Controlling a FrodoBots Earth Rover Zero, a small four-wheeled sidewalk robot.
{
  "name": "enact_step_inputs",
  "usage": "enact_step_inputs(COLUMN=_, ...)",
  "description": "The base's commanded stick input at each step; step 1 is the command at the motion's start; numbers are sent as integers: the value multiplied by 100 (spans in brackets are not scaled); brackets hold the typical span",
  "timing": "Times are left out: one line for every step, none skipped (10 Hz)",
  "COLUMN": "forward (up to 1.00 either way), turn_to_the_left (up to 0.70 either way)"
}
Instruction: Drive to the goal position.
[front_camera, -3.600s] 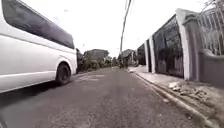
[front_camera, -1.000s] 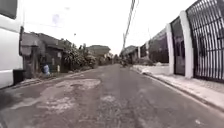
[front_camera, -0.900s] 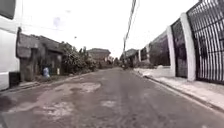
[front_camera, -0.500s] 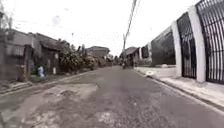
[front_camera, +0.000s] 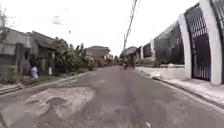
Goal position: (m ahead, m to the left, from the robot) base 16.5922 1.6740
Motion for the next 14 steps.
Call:
enact_step_inputs(forward=100, turn_to_the_left=0)
enact_step_inputs(forward=100, turn_to_the_left=0)
enact_step_inputs(forward=100, turn_to_the_left=0)
enact_step_inputs(forward=100, turn_to_the_left=0)
enact_step_inputs(forward=100, turn_to_the_left=0)
enact_step_inputs(forward=100, turn_to_the_left=0)
enact_step_inputs(forward=100, turn_to_the_left=0)
enact_step_inputs(forward=100, turn_to_the_left=0)
enact_step_inputs(forward=100, turn_to_the_left=0)
enact_step_inputs(forward=100, turn_to_the_left=0)
enact_step_inputs(forward=100, turn_to_the_left=0)
enact_step_inputs(forward=100, turn_to_the_left=0)
enact_step_inputs(forward=100, turn_to_the_left=0)
enact_step_inputs(forward=100, turn_to_the_left=0)
